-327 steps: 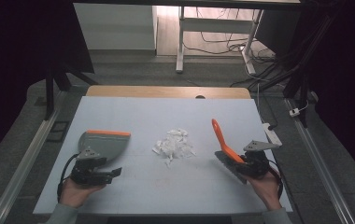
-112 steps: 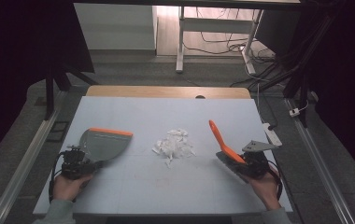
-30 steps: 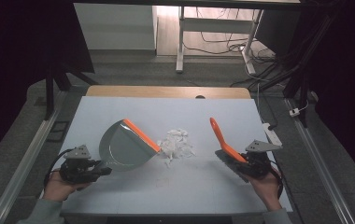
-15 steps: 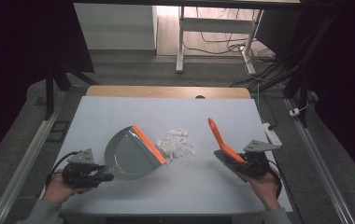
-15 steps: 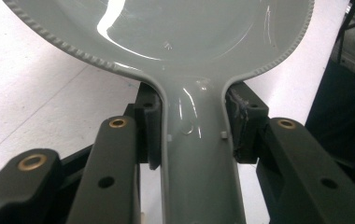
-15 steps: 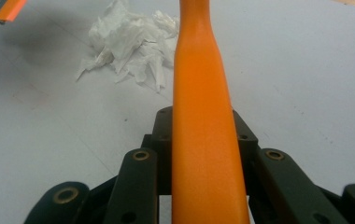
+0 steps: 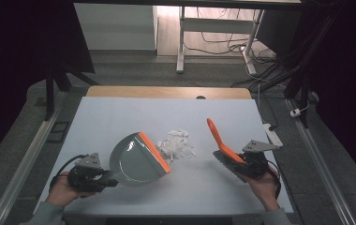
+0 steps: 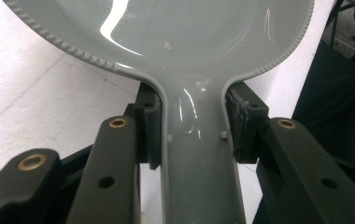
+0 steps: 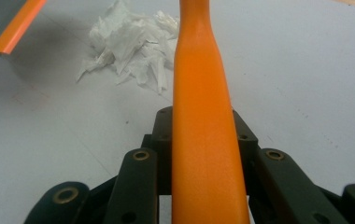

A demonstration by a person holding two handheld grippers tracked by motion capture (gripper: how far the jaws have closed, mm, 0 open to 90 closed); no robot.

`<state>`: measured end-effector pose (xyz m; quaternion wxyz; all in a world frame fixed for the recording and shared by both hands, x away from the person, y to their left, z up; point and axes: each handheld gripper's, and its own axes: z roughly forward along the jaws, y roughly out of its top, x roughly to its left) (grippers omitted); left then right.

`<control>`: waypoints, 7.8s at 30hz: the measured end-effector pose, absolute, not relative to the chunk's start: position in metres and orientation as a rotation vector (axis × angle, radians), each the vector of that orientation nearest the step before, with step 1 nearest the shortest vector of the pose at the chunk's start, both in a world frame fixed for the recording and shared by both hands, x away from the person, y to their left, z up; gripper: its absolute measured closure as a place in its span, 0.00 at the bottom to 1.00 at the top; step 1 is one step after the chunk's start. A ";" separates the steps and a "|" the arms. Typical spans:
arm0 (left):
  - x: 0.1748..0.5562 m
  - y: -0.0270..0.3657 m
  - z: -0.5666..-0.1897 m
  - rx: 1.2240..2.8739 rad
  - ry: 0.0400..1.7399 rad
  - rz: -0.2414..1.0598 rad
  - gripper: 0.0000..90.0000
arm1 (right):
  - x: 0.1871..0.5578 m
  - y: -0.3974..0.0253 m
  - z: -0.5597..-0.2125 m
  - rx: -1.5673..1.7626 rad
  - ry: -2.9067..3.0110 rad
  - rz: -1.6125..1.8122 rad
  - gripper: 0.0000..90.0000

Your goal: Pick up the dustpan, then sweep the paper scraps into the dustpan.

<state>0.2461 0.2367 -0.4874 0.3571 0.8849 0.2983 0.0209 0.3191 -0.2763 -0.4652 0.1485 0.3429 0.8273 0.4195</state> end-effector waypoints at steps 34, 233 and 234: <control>0.248 0.244 -0.493 2.346 0.858 0.024 0.68 | 0.358 -0.236 -0.463 1.026 2.333 1.199 0.79; 0.277 0.224 -0.519 2.382 0.887 -0.154 0.68 | 0.376 -0.076 -0.478 0.776 2.398 1.312 0.79; 0.277 0.224 -0.519 2.381 0.887 -0.154 0.68 | 0.378 -0.081 -0.478 0.791 2.390 1.299 0.79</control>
